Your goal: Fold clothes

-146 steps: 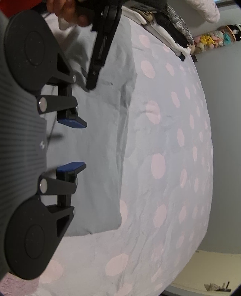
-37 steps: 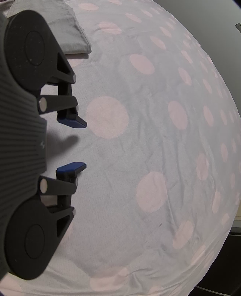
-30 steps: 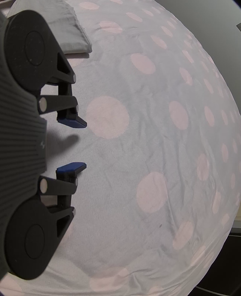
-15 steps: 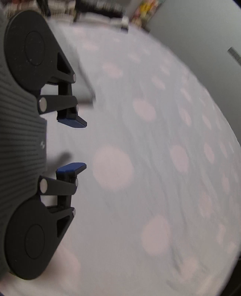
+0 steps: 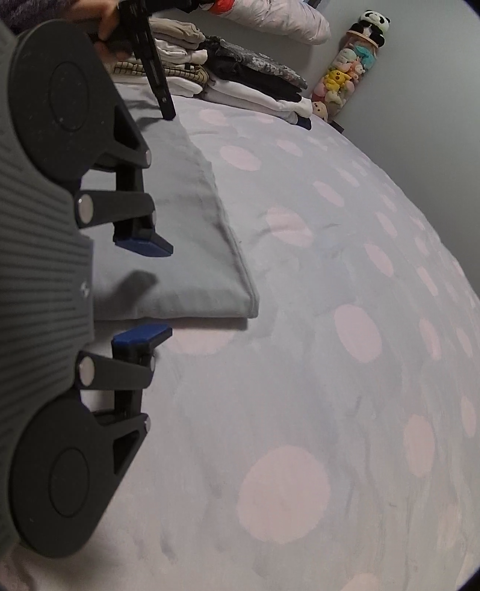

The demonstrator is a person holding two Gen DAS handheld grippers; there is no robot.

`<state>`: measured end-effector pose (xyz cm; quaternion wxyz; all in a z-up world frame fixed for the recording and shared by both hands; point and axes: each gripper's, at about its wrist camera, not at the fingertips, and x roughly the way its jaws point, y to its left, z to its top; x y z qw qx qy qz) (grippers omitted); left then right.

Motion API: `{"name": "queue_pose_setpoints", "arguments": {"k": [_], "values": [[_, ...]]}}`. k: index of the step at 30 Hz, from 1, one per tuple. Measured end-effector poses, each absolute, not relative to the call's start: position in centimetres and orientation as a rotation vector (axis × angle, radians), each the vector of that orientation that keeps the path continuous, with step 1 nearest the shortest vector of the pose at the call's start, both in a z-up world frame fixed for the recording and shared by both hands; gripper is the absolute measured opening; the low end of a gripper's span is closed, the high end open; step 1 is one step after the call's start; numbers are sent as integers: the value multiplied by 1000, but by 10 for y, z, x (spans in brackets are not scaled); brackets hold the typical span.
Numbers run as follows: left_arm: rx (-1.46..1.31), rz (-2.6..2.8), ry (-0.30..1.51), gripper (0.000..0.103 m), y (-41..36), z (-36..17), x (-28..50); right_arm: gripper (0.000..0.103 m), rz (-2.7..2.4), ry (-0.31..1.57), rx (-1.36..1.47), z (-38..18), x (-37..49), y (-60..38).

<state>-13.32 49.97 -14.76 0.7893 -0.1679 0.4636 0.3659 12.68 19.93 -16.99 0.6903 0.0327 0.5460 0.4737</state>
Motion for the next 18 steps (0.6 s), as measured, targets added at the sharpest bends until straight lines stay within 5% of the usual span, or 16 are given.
{"name": "queue_pose_setpoints", "arguments": {"k": [12,18], "values": [[-342,988,871,20,512,-133,-151,44,1059,1326,113,-192,135,212],[-344,887,829,20,485,-101,-128,31,1104,1360,104,-195,131,215]]}}
